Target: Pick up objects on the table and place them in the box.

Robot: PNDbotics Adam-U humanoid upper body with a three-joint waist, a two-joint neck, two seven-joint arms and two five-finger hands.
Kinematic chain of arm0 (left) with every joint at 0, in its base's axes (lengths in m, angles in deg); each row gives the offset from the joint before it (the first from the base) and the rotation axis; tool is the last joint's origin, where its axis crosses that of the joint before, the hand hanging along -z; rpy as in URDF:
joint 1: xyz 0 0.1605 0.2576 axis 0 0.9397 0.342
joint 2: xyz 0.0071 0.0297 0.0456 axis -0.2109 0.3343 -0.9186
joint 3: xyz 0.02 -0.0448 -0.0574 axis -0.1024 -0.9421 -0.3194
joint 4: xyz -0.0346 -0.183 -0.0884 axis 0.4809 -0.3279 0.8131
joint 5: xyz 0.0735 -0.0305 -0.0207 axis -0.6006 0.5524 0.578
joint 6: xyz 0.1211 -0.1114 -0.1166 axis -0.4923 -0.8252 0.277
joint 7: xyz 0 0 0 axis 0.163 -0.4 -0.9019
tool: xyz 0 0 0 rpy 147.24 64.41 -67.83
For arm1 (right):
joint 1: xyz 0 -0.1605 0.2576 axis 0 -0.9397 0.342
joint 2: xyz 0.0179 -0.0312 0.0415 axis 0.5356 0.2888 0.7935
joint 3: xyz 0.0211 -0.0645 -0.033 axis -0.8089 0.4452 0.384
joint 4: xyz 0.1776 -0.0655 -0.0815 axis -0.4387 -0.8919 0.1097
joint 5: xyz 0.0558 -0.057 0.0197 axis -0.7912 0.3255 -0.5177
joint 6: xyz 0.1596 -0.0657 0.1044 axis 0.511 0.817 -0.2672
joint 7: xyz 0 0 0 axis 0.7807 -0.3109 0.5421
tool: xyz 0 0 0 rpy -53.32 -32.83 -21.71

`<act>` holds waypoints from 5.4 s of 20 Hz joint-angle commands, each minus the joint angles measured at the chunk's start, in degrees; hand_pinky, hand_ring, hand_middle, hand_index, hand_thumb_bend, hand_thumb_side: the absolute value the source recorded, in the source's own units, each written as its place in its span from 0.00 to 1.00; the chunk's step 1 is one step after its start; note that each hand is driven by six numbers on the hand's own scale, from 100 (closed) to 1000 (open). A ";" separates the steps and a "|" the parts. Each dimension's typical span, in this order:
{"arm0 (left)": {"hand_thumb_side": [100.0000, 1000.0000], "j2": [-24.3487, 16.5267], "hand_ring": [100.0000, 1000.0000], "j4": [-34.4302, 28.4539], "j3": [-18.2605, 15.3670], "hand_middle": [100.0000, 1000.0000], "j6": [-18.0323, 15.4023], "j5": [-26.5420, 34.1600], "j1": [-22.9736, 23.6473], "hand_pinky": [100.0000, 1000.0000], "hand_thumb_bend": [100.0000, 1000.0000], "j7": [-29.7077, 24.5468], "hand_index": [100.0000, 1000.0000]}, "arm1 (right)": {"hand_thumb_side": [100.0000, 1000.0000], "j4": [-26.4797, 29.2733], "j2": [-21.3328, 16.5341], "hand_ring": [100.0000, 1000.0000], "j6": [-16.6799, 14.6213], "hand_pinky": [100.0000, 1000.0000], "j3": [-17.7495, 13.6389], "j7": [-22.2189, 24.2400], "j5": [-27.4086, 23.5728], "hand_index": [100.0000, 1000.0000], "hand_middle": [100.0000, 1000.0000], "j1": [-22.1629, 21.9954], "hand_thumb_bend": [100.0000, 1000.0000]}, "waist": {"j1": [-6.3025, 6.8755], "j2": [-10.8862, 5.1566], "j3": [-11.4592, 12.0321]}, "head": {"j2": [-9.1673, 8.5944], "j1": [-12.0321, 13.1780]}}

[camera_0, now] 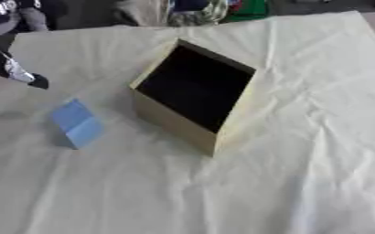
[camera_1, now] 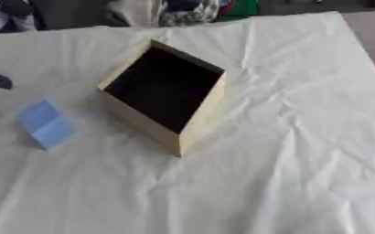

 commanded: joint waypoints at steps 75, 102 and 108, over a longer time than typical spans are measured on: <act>0.00 -9.75 0.83 -13.56 7.86 0.83 -19.99 -8.41 9.16 0.84 0.74 -20.32 0.87 | 0.44 0.11 -1.43 0.52 1.47 0.59 0.35 1.28 -2.03 0.66 0.47 -0.21 0.00 | 1.89 1.66 -0.51 | -0.86 -3.52; 0.00 -8.23 0.83 -7.79 8.03 0.84 -19.99 -7.88 7.78 0.83 0.74 -20.32 0.87 | 0.44 0.14 -1.18 0.52 1.83 0.59 0.27 0.64 -2.06 0.66 0.47 -0.42 0.00 | 1.77 1.61 -0.40 | -1.49 -3.85; 0.00 -7.00 0.82 -4.87 10.00 0.82 -19.99 -10.14 6.91 0.83 0.67 -20.32 0.84 | 0.44 0.26 -0.97 0.52 1.85 0.59 0.22 0.46 -2.14 0.66 0.47 -0.47 0.00 | 1.73 1.57 -0.54 | -1.62 -3.67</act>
